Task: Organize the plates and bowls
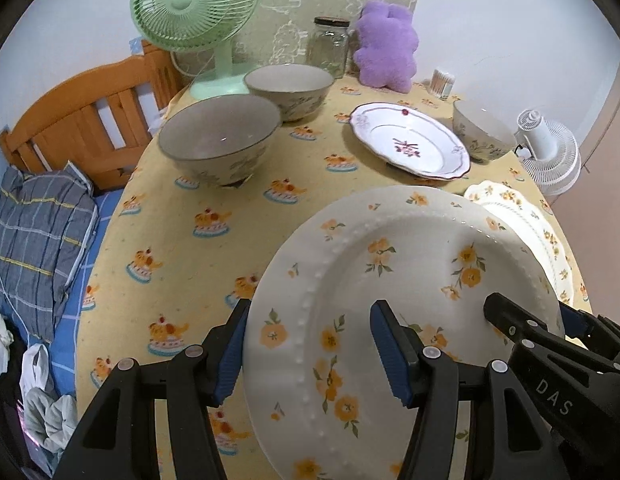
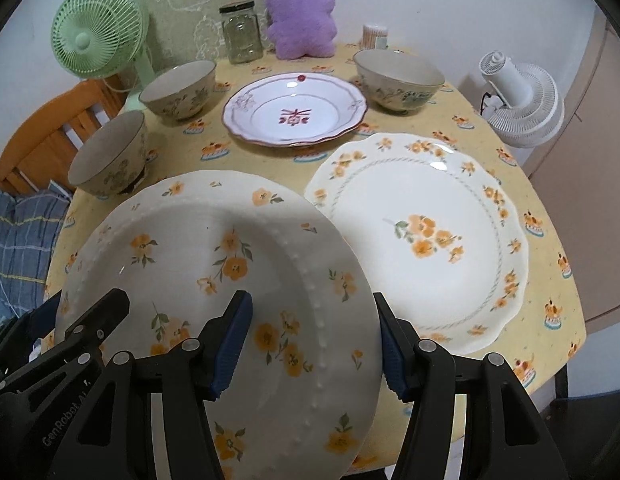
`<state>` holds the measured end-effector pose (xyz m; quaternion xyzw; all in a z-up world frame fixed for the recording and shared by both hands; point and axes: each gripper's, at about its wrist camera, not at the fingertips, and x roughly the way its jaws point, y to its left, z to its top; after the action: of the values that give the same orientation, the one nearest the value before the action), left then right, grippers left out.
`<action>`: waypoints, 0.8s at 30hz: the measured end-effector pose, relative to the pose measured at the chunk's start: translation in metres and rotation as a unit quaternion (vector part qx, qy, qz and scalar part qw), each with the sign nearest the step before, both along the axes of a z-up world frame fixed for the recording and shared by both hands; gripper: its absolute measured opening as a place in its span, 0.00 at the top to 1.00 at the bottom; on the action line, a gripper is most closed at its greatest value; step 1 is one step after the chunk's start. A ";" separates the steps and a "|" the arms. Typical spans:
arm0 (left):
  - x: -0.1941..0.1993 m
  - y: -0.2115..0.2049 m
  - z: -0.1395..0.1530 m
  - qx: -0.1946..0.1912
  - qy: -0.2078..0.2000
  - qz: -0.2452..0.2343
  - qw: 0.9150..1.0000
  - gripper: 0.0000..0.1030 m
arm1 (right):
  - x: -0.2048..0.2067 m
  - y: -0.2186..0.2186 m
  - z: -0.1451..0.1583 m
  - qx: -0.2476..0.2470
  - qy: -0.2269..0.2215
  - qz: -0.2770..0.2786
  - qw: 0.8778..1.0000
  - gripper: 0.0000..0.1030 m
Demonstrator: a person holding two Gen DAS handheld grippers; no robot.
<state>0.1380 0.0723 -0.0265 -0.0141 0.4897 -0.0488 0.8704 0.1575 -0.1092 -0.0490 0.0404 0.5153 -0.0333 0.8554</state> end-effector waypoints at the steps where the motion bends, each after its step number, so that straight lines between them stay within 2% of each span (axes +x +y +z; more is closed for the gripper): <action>1: 0.001 -0.006 0.000 0.000 -0.001 0.003 1.000 0.42 | 0.002 -0.007 0.000 0.003 0.001 0.001 1.000 0.40; 12: 0.016 -0.085 0.000 -0.001 0.009 0.027 1.000 0.42 | 0.027 -0.088 0.001 0.003 0.010 0.024 1.000 0.40; 24: 0.038 -0.169 -0.019 0.003 0.020 0.035 0.999 0.42 | 0.051 -0.169 -0.010 -0.002 0.014 0.030 0.999 0.40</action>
<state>0.1765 -0.0965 -0.0456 -0.0300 0.5065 -0.0165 0.8616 0.2081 -0.2786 -0.0591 0.0227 0.5283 -0.0090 0.8487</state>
